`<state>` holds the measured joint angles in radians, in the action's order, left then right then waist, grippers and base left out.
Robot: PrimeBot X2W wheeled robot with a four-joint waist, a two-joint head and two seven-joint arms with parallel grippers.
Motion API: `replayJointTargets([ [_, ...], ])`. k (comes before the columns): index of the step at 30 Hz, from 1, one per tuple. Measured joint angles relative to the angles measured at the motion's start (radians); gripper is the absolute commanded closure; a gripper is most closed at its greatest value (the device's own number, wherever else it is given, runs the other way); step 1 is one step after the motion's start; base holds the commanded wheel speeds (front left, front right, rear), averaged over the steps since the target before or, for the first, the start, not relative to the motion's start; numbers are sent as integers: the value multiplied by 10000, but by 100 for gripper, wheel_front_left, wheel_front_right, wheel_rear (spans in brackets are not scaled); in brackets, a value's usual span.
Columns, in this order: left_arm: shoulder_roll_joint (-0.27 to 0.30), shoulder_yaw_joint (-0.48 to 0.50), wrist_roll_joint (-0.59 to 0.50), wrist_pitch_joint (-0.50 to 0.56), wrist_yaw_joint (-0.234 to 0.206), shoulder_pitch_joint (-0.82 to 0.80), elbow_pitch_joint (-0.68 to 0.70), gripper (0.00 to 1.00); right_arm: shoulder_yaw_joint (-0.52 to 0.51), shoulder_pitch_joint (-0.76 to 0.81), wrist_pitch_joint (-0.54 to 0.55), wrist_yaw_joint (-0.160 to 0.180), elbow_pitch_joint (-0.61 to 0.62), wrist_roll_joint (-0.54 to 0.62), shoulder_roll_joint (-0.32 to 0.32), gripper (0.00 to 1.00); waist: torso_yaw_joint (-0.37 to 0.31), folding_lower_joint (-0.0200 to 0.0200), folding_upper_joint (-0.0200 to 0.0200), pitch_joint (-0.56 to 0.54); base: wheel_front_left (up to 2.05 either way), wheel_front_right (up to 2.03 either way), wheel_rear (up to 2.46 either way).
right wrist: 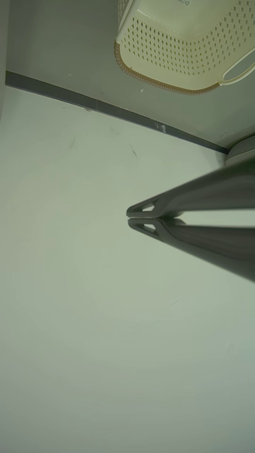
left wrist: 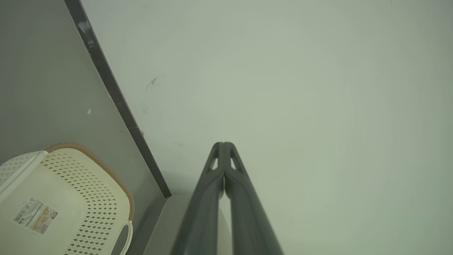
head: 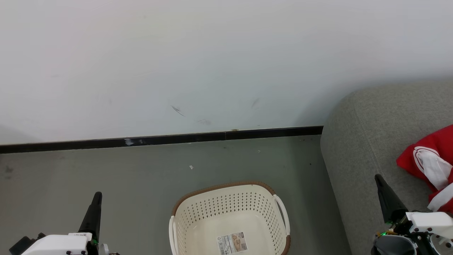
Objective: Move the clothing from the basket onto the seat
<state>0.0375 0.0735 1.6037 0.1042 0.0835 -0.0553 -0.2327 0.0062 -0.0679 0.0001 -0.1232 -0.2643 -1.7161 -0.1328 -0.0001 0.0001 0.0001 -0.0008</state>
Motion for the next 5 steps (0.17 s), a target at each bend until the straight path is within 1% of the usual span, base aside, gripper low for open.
replayJointTargets([
  [5, 0, 0, 0, 0, 63, 0, -2, 100, 2, 0, 0, 0, 0, 0, 0, 100, 0, 1, 0, 0, 0, 0, 0],
])
